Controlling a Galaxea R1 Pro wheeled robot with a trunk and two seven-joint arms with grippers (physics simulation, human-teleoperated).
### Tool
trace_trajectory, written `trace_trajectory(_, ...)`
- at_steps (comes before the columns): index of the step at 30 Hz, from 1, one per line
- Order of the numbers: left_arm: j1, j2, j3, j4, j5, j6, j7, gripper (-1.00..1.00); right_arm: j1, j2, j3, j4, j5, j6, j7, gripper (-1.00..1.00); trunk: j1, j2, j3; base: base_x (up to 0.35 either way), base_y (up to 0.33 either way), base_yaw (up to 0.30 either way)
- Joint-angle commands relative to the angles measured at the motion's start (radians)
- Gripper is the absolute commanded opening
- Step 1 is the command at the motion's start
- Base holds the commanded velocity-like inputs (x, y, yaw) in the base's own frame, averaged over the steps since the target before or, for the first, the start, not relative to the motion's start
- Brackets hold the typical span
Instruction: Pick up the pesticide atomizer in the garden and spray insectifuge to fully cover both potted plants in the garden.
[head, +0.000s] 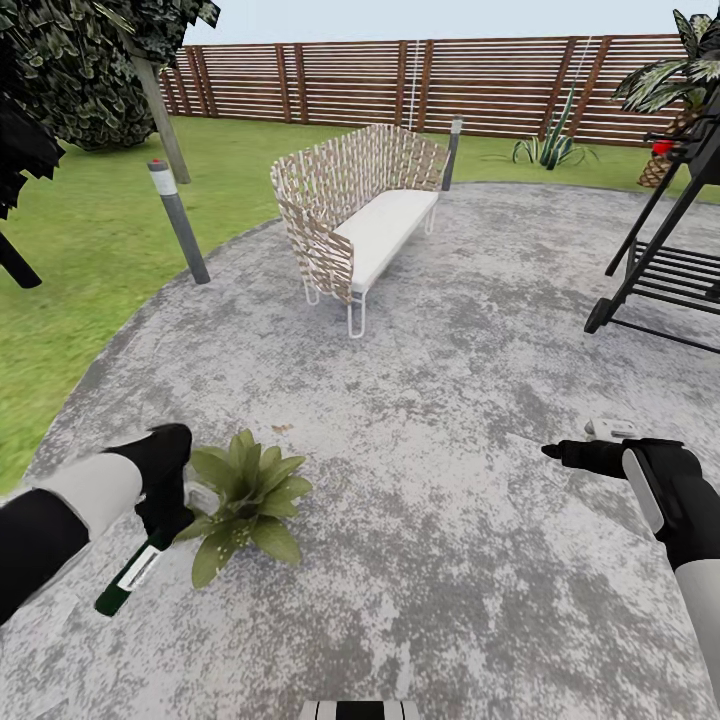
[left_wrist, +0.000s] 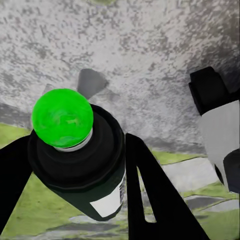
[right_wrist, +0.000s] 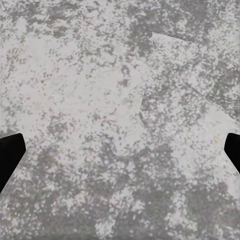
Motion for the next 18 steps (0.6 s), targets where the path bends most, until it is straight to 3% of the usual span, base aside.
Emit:
trace_trajectory(1,0.001,0.000,-0.026,-0.003,-0.006,0.010,-0.009,-1.00,0.000,0.000,-0.001,-0.001,-0.005,0.005,0.000,1.00,0.000,0.000,-0.001,0.000,0.000,0.000)
trace_trajectory(3,0.001,-0.001,-0.080,-0.003,-0.006,0.011,-0.010,-1.00,0.000,0.000,-0.001,-0.001,-0.005,0.005,0.000,1.00,0.000,0.000,-0.001,0.000,0.000,0.000)
trace_trajectory(6,0.001,-0.003,-0.093,-0.002,-0.005,0.011,-0.014,-1.00,0.000,0.000,-0.001,-0.001,-0.005,0.005,0.000,1.00,0.000,0.000,-0.001,0.000,0.000,0.000)
trace_trajectory(18,0.003,-0.007,-0.018,-0.001,-0.001,0.011,-0.019,-1.00,0.000,0.000,-0.001,-0.001,-0.005,0.005,0.000,1.00,0.000,0.000,-0.001,0.000,0.033,0.000)
